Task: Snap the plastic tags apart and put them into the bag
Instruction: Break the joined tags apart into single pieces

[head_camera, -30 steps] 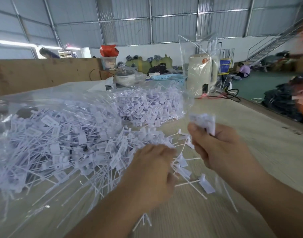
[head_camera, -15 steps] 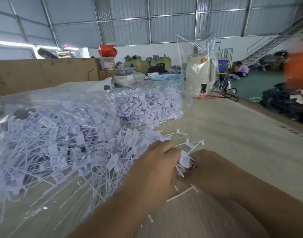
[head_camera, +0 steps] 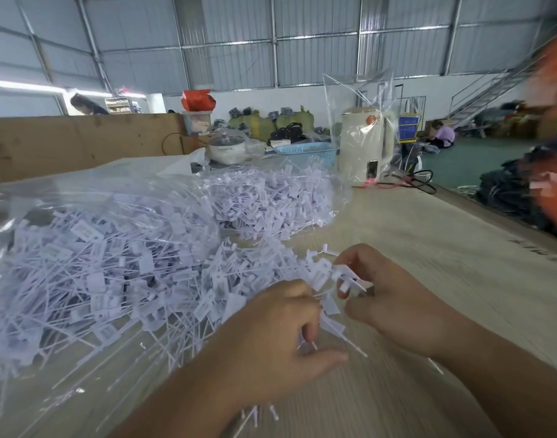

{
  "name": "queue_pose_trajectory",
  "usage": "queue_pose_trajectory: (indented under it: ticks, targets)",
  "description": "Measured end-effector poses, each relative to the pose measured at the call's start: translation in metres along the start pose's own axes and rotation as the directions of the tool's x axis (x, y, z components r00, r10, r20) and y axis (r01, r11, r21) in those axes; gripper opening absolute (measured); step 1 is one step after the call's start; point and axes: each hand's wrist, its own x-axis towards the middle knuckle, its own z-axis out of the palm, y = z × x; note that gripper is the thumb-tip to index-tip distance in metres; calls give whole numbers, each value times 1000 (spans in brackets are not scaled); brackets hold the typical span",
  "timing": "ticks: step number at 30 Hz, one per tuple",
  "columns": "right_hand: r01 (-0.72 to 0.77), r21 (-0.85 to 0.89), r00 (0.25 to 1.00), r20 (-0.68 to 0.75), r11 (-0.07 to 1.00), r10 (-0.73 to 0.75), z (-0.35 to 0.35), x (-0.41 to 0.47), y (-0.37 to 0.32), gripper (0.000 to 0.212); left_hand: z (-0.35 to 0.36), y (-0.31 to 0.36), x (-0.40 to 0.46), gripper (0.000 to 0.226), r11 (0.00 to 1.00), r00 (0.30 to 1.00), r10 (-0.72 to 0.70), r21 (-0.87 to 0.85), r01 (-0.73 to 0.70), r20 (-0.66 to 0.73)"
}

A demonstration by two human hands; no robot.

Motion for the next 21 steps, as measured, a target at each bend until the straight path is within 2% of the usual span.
queue_pose_trajectory:
  ticks: [3,6,8,12,17,19,21]
  targets:
    - [20,53,991,-135,998,-13,2,3,4,21,-1,1,1,32,999,1000,12,49,-11,-21]
    - [-15,107,978,-205,994,37,6,6,6,12,-1,1,2,30,993,999,38,106,-42,39]
    - [-16,171,969,-239,985,57,10,6,6,14,-1,2,3,32,989,994,70,125,-79,79]
    - [-59,271,967,-223,961,123,20,7,4,36,2,8,5,34,973,983,157,156,-170,95]
    - [-214,356,936,-190,910,295,30,10,6,56,12,8,6,27,961,970,230,140,-238,73]
    - [-270,400,917,-171,876,361,30,11,6,58,12,7,5,17,956,969,235,160,-244,73]
    - [-297,452,898,-169,842,407,28,13,6,48,11,6,6,24,935,961,271,223,-277,58]
